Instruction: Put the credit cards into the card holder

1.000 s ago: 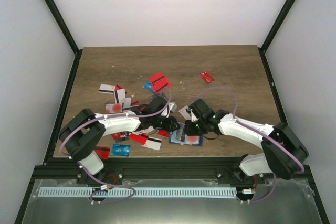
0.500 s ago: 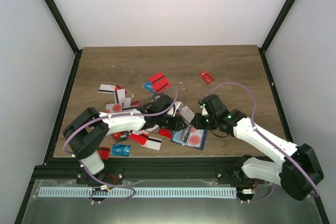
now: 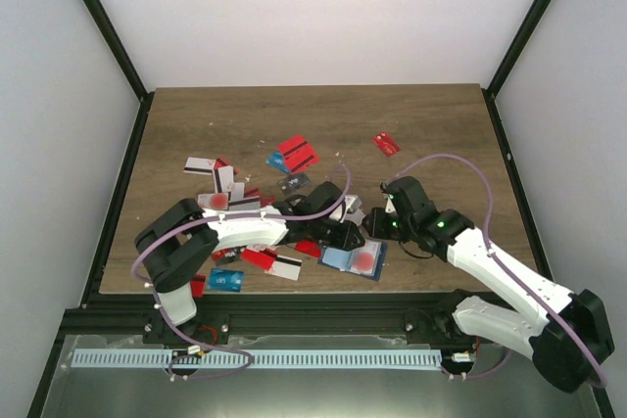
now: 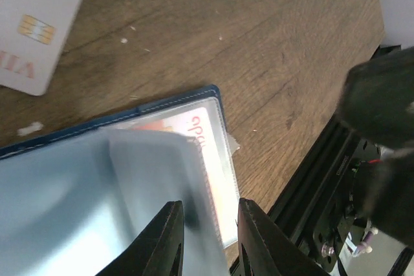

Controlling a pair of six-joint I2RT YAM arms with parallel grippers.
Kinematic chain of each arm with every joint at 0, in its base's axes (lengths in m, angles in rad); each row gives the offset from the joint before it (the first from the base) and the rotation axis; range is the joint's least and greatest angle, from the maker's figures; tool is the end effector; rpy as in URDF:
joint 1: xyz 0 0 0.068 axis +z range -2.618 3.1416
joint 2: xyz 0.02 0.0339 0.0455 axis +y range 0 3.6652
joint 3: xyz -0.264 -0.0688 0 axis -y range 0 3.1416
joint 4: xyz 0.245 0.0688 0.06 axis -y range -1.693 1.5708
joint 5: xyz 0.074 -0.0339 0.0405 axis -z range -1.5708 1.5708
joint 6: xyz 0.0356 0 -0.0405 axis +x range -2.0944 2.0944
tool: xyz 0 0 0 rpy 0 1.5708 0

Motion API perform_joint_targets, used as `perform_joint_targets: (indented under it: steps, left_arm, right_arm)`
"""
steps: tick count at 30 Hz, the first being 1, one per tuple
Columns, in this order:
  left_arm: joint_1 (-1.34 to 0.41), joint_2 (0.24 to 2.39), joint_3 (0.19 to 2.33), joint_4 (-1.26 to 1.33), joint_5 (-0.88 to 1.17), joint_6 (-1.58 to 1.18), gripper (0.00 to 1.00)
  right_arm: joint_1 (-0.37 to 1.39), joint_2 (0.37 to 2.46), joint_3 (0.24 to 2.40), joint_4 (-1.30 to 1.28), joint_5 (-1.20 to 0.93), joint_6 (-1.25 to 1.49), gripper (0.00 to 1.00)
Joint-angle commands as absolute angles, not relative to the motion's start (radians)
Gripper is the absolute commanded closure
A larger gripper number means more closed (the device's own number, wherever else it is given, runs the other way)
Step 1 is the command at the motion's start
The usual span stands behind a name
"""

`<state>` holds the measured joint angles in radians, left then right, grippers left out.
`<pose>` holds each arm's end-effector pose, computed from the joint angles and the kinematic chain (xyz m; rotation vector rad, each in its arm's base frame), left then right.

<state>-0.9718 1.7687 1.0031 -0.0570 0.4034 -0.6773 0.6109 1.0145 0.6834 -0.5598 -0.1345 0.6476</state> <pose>0.1930 -0.3075 0.1676 0.6074 2.6255 -1.1472 0.1615 0.1189 0.2298 -0.0141 2.5863 0.6790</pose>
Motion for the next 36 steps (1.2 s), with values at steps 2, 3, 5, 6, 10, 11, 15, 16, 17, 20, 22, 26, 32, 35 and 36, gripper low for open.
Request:
perform_joint_targets:
  steps: [2,3,5,6,10,11,15,16,17,20,22,26,32,35,36]
  left_arm:
    - [-1.014,1.831,1.058,-0.048,0.403,-0.693,0.74]
    - [-1.021,1.842,1.063,-0.04,0.407,-0.693,0.74]
    - [-1.031,1.863,1.074,-0.028,0.412,-0.721,0.74]
    - [-1.038,1.872,1.082,-0.026,0.413,-0.726,0.74]
    - [-1.06,1.894,1.113,-0.026,0.414,-0.729,0.74]
    - [-1.063,1.895,1.118,-0.026,0.414,-0.73,0.74]
    - [-1.072,1.857,1.105,-0.012,0.413,-0.739,0.7]
    - [-1.072,1.836,1.098,-0.007,0.413,-0.741,0.68]
    - [-1.073,1.815,1.09,-0.008,0.408,-0.742,0.67]
    - [-1.073,1.729,1.052,-0.048,0.361,-0.734,0.64]
    - [-1.072,1.653,1.008,-0.086,0.311,-0.729,0.63]
    - [-1.071,1.506,0.884,-0.165,0.198,-0.744,0.62]
    - [-1.057,1.287,0.701,-0.354,0.003,-0.838,0.61]
    - [-1.034,1.191,0.633,-0.446,-0.08,-0.893,0.59]
    - [-1.021,1.159,0.613,-0.467,-0.102,-0.91,0.58]
  right_arm:
    - [0.6,0.944,0.68,-0.593,-0.076,0.686,0.73]
    - [0.6,0.934,0.682,-0.596,-0.074,0.69,0.73]
    - [0.6,0.916,0.687,-0.604,-0.067,0.697,0.73]
    - [0.6,0.907,0.69,-0.606,-0.066,0.699,0.72]
    - [0.601,0.89,0.702,-0.616,-0.077,0.701,0.68]
    - [0.6,0.889,0.704,-0.618,-0.084,0.7,0.68]
    - [0.6,0.879,0.705,-0.597,-0.141,0.689,0.67]
    - [0.6,0.874,0.705,-0.59,-0.158,0.686,0.67]
    - [0.6,0.867,0.703,-0.579,-0.178,0.68,0.66]
    - [0.6,0.846,0.688,-0.519,-0.282,0.659,0.64]
    - [0.601,0.839,0.669,-0.462,-0.375,0.651,0.61]
    - [0.605,0.856,0.623,-0.35,-0.527,0.656,0.58]
    - [0.693,0.946,0.589,-0.207,-0.569,0.68,0.55]
    - [0.763,1.042,0.599,-0.129,-0.553,0.705,0.54]
    - [0.78,1.072,0.604,-0.1,-0.548,0.714,0.55]
